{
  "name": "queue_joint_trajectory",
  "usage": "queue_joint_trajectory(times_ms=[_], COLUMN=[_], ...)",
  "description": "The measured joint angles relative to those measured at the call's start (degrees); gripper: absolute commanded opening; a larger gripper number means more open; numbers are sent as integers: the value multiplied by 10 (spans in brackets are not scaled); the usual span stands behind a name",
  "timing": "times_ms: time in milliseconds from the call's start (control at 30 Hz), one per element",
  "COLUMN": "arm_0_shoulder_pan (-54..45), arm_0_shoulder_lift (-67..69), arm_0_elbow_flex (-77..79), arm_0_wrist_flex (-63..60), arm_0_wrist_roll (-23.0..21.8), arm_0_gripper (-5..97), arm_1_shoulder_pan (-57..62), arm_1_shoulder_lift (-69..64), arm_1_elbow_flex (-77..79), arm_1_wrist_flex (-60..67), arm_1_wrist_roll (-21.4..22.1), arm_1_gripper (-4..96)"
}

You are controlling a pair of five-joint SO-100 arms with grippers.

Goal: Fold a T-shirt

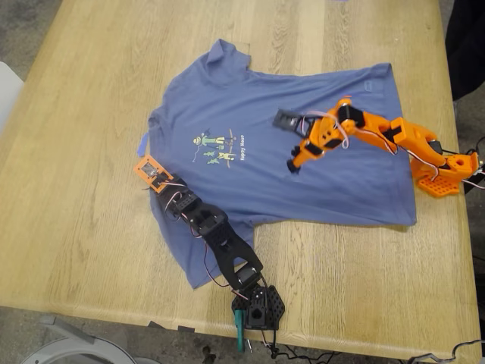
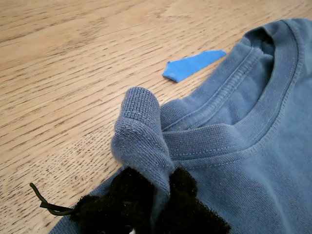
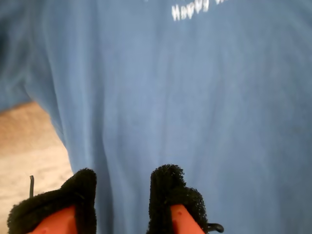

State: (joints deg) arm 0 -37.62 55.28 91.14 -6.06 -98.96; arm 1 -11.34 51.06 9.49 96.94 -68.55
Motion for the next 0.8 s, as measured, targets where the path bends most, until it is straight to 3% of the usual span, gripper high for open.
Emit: queue_joint_trajectory(times_ms=[300,633,800], arm_0_shoulder_pan=[0,1,1], arm_0_shoulder_lift=[0,14,14], arm_0_elbow_flex=[-1,14,15], arm_0_wrist_flex=[9,14,14], arm_0_wrist_roll=[-2,-2,-2], arm_0_gripper=[-1,-1,-1], arm_1_shoulder_pan=[9,-15,-11], arm_1_shoulder_lift=[218,374,388], arm_1_elbow_flex=[351,787,865], arm_1_wrist_flex=[-10,-385,-525], arm_1_wrist_roll=[-11,28,21], arm_1_gripper=[227,237,229])
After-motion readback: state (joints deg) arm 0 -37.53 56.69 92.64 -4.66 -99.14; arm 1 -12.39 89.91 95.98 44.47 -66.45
